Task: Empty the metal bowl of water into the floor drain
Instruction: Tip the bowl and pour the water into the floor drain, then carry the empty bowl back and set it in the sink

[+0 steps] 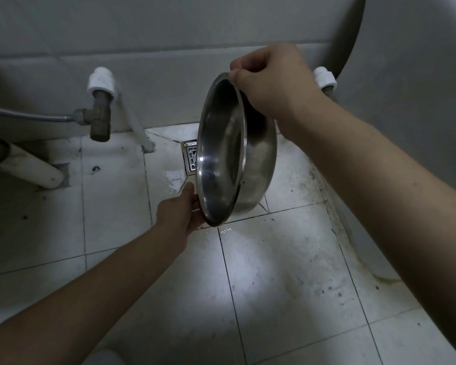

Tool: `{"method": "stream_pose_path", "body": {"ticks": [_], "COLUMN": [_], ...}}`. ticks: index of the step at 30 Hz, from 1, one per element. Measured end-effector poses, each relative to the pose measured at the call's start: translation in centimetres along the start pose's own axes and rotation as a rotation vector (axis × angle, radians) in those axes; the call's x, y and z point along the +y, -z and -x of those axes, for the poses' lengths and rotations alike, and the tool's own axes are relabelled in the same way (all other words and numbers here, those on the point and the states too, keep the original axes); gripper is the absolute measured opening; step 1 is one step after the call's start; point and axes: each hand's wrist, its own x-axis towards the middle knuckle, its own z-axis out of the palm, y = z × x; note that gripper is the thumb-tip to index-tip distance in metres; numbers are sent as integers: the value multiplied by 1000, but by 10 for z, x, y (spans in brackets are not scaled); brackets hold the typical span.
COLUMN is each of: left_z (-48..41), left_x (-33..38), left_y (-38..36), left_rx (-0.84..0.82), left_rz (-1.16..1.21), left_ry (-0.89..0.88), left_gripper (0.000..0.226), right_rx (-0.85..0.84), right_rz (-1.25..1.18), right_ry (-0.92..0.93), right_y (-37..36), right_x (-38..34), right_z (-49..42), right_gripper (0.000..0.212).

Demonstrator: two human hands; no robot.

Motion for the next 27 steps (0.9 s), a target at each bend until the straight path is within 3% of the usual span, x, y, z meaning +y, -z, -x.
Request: {"method": "stream_pose_path", "body": {"ticks": [7, 19, 27], "left_z": [9, 33, 61], "left_x": [2, 35, 73], "left_y": [4, 15, 16], "left_rx": [91, 221, 208], "left_rz": [-27, 94, 136], "left_ry": [-115, -289, -453], "left_gripper": [17, 18, 11], "right_rx": [54, 152, 215], "right_rz": [-27, -69, -153], "right_ry": [-28, -66, -192], "right_y": [12, 40, 47], "right_x": [8, 27, 46], "right_z": [-2, 0, 2], "right_gripper": [21, 26, 24]}}
